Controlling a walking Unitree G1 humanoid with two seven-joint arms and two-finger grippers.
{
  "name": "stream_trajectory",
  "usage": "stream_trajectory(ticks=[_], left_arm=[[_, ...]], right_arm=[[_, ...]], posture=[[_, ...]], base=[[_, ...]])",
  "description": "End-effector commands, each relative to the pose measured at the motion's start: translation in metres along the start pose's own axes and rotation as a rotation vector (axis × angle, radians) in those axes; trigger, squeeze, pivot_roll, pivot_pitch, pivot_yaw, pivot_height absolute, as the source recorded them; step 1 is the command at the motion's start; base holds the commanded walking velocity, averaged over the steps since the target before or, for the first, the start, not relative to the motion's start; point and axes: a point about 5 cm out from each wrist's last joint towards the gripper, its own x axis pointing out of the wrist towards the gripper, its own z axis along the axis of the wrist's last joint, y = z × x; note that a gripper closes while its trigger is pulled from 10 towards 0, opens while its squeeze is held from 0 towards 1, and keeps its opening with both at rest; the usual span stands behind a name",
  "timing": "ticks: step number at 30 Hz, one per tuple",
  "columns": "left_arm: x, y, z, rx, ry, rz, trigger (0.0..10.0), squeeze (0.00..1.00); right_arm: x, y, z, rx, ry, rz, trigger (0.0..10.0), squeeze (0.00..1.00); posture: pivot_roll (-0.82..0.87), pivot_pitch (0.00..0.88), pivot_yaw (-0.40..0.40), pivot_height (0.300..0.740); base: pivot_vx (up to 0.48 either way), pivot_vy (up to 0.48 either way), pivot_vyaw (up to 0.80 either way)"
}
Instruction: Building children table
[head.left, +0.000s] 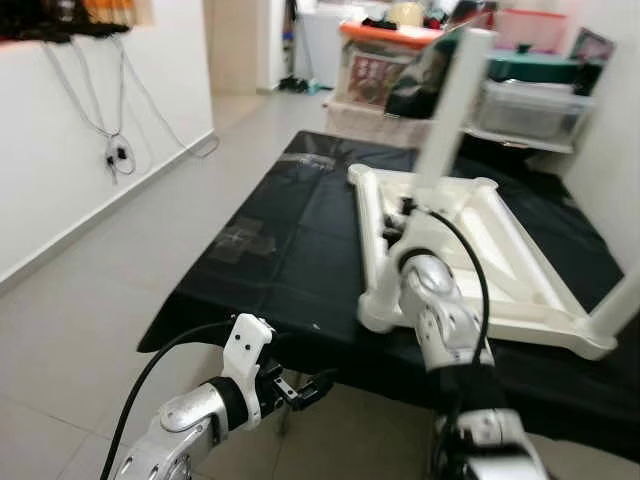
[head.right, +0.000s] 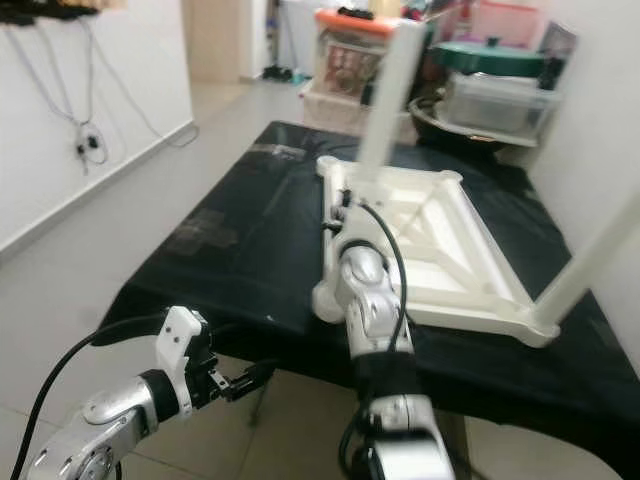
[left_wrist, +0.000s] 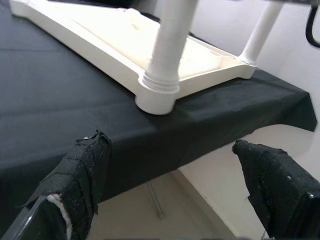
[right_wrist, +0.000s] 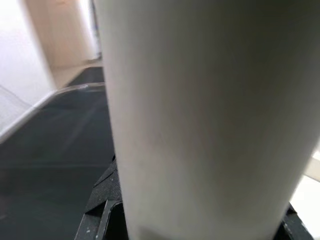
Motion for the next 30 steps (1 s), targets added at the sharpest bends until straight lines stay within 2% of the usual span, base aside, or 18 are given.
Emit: stream_trajectory(ticks=[1,2,4,5,6,7,10,13,14,15,19,22,25,26,27,28,29,30], left_arm=[[0.0,0.0,0.0,0.001,0.012,-0.004,10.0,0.0],[-0.001,-0.001,-0.001,-0.006,0.012,-0.004,10.0,0.0],[-0.001,-0.001,-0.001,-0.006,0.012,-0.004,10.0,0.0],[-0.001,-0.003,-0.002,-0.013,0.013,-0.009,10.0,0.0],[0.0,-0.005,-0.003,-0.021,0.015,-0.016,10.0,0.0],[0.0,-0.006,-0.003,-0.025,0.015,-0.019,10.0,0.0],[0.0,-0.007,-0.003,-0.027,0.014,-0.021,10.0,0.0],[0.001,-0.003,-0.001,-0.021,0.007,-0.012,10.0,0.0],[0.001,-0.002,0.0,-0.017,0.005,-0.012,10.0,0.0],[0.001,-0.002,0.0,-0.017,0.005,-0.012,10.0,0.0],[0.002,-0.003,-0.003,-0.023,0.011,-0.016,10.0,0.0],[0.004,-0.005,-0.001,-0.019,0.005,-0.02,10.0,0.0],[0.004,-0.005,-0.001,-0.015,0.005,-0.021,10.0,0.0],[0.003,-0.005,-0.002,-0.017,0.005,-0.017,10.0,0.0],[0.003,-0.005,-0.002,-0.02,0.005,-0.014,10.0,0.0],[0.003,-0.005,-0.002,-0.02,0.005,-0.014,10.0,0.0],[0.003,-0.005,-0.002,-0.022,0.004,-0.011,10.0,0.0],[0.003,-0.004,0.0,-0.02,0.001,-0.008,10.0,0.0]], right_arm=[[-0.009,-0.025,-0.039,-0.038,0.171,-0.14,0.0,0.0],[-0.013,-0.022,-0.04,-0.054,0.175,-0.118,5.5,0.0],[-0.013,-0.022,-0.04,-0.054,0.175,-0.118,5.5,0.0],[-0.015,-0.017,-0.039,-0.08,0.171,-0.075,10.0,0.0],[-0.015,-0.011,-0.038,-0.099,0.165,-0.026,10.0,0.0],[-0.015,-0.008,-0.034,-0.074,0.14,0.0,10.0,1.0],[-0.015,-0.006,-0.031,-0.049,0.122,0.011,10.0,1.0],[-0.007,0.009,-0.015,-0.04,0.07,0.203,10.0,1.0],[-0.005,0.016,-0.01,-0.023,0.078,0.307,10.0,0.0],[-0.005,0.016,-0.01,-0.023,0.078,0.307,10.0,0.0],[-0.007,0.033,0.003,-0.005,0.066,0.632,10.0,0.0],[-0.017,0.042,0.018,-0.025,-0.045,0.882,10.0,0.0],[-0.021,0.045,0.018,-0.049,-0.07,0.958,10.0,0.0],[-0.02,0.047,0.013,-0.053,-0.056,0.962,6.0,0.0],[-0.021,0.049,0.006,-0.056,-0.037,0.969,3.5,0.0],[-0.021,0.049,0.006,-0.056,-0.037,0.969,3.5,0.0],[-0.021,0.052,-0.002,-0.059,-0.021,0.952,0.0,0.0],[-0.016,0.052,-0.011,-0.07,0.003,0.846,0.0,0.0]], posture=[[0.12,0.0,-0.112,0.74],[0.11,0.0,-0.104,0.74],[0.11,0.0,-0.104,0.74],[0.1,0.0,-0.1,0.74],[0.1,0.0,-0.097,0.74],[0.1,0.0,-0.1,0.74],[0.1,0.0,-0.1,0.74],[0.11,0.0,-0.109,0.74],[0.1,0.0,-0.107,0.74],[0.1,0.0,-0.107,0.74],[0.1,0.0,-0.108,0.74],[0.1,0.0,-0.113,0.74],[0.11,0.0,-0.118,0.74],[0.11,0.0,-0.12,0.74],[0.11,0.0,-0.12,0.74],[0.11,0.0,-0.12,0.74],[0.13,0.0,-0.124,0.74],[0.13,0.0,-0.126,0.74]], base=[[0.0,0.0,0.0],[0.0,0.0,0.0],[0.0,0.0,0.0],[0.0,0.0,0.0],[0.0,0.0,0.0],[0.0,0.0,0.0],[0.0,0.0,0.0],[0.0,0.0,0.0],[0.0,0.0,0.0],[0.0,0.0,0.0],[0.0,0.0,0.0],[0.0,0.0,0.0],[0.0,0.0,0.0],[0.0,0.0,0.0],[0.0,0.0,0.0],[0.0,0.0,0.0],[0.0,0.0,0.0],[0.0,0.0,0.0]])
